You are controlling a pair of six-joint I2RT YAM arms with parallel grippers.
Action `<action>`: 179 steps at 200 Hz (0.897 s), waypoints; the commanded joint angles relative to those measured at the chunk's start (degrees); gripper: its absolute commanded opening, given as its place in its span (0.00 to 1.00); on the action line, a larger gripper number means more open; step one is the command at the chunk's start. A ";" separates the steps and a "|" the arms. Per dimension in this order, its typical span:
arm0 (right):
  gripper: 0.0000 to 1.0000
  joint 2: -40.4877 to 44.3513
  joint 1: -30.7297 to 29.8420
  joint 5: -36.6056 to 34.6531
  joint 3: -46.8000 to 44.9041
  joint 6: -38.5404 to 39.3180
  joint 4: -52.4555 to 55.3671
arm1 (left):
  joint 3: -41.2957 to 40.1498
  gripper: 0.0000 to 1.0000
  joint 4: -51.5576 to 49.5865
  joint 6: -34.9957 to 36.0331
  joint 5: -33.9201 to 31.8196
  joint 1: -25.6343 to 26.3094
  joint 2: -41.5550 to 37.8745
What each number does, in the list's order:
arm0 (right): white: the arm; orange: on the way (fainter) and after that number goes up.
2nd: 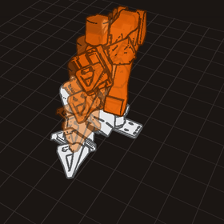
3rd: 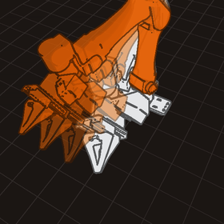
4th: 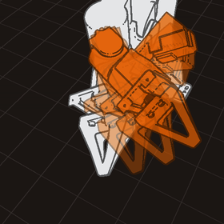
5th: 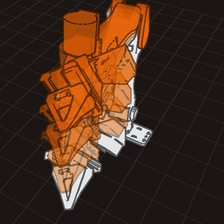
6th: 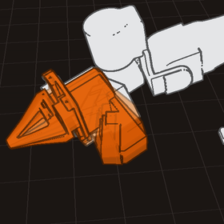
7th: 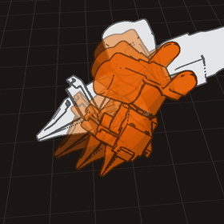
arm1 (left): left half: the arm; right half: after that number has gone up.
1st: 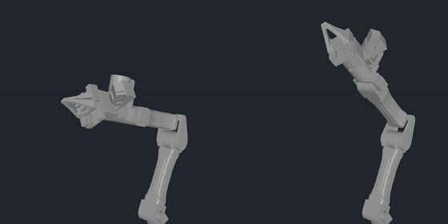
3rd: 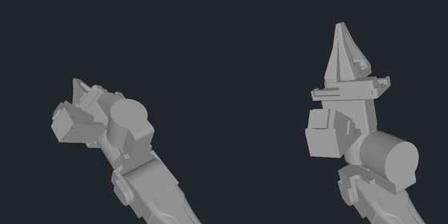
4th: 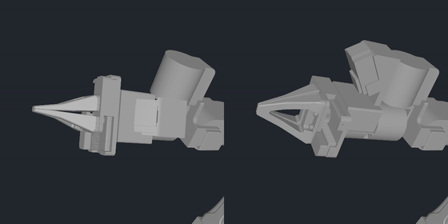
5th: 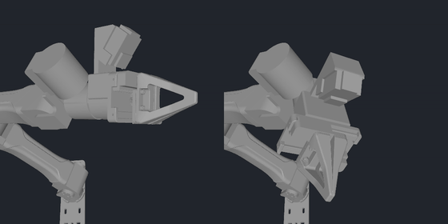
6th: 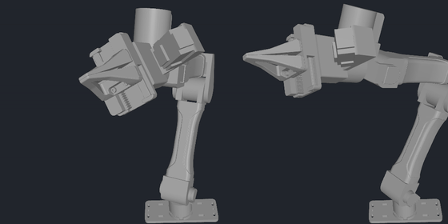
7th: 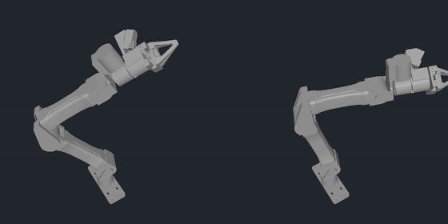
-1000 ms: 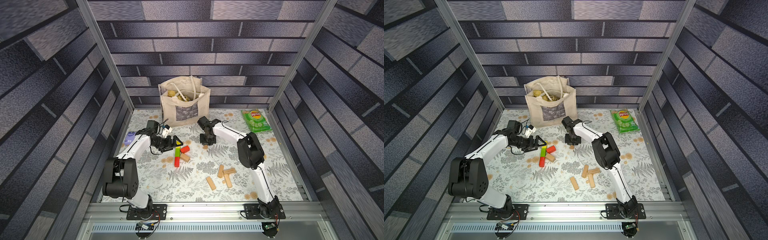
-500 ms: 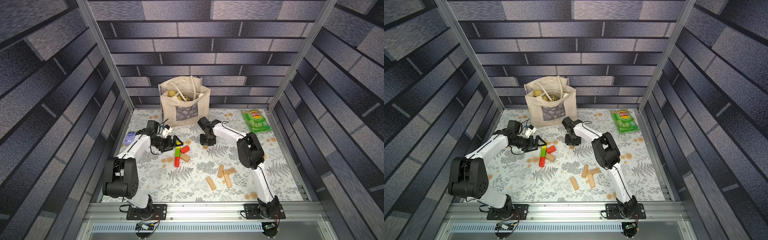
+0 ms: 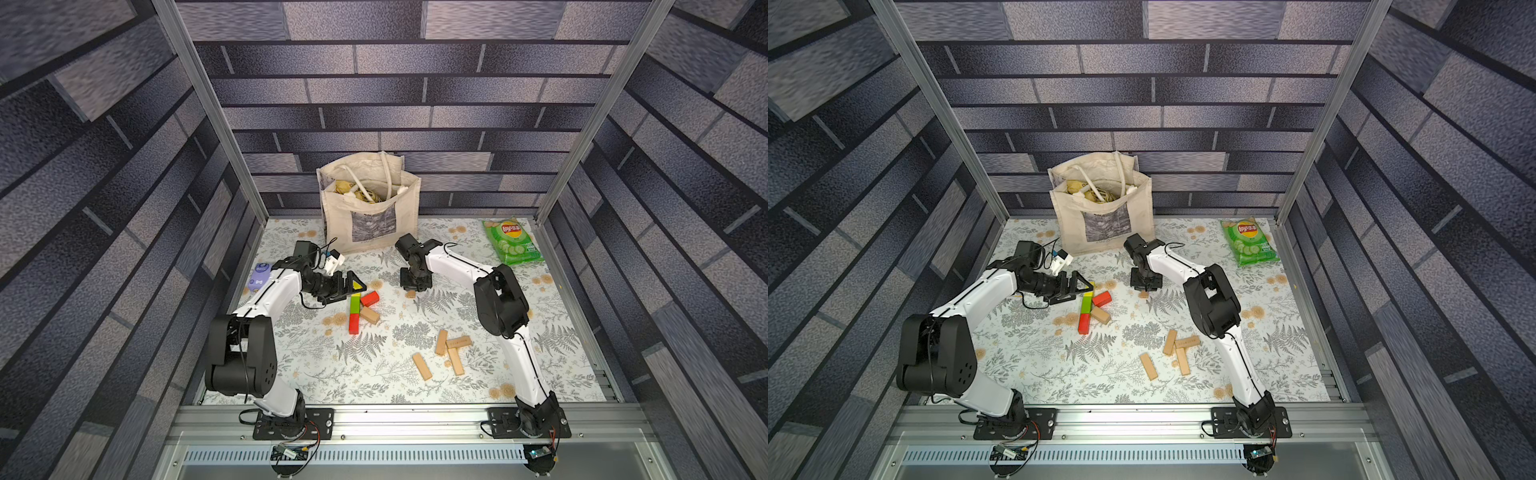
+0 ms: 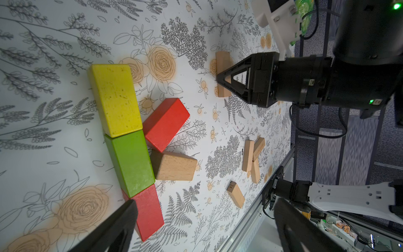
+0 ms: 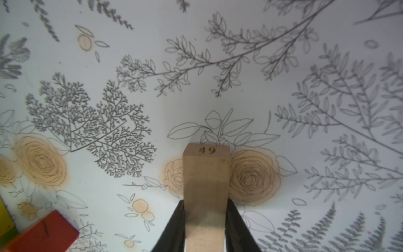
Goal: Assemble the letter k with building blocks
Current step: Place the building block at the center of the board.
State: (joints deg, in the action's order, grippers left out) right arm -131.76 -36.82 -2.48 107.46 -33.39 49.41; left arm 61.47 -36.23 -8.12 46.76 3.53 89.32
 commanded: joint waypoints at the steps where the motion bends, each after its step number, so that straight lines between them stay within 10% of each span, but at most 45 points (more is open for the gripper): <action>1: 0.32 0.53 0.43 -0.09 -2.15 0.19 0.26 | 1.90 1.00 -0.29 -0.14 1.28 0.49 0.42; 179: 0.43 2.46 0.39 -1.12 -3.43 3.00 -0.53 | 2.16 1.00 -0.57 -0.02 0.98 0.69 0.52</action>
State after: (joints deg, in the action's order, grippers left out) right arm -130.54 -36.82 -2.74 105.41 -30.79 47.55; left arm 62.00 -36.25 -8.12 46.76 3.77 89.43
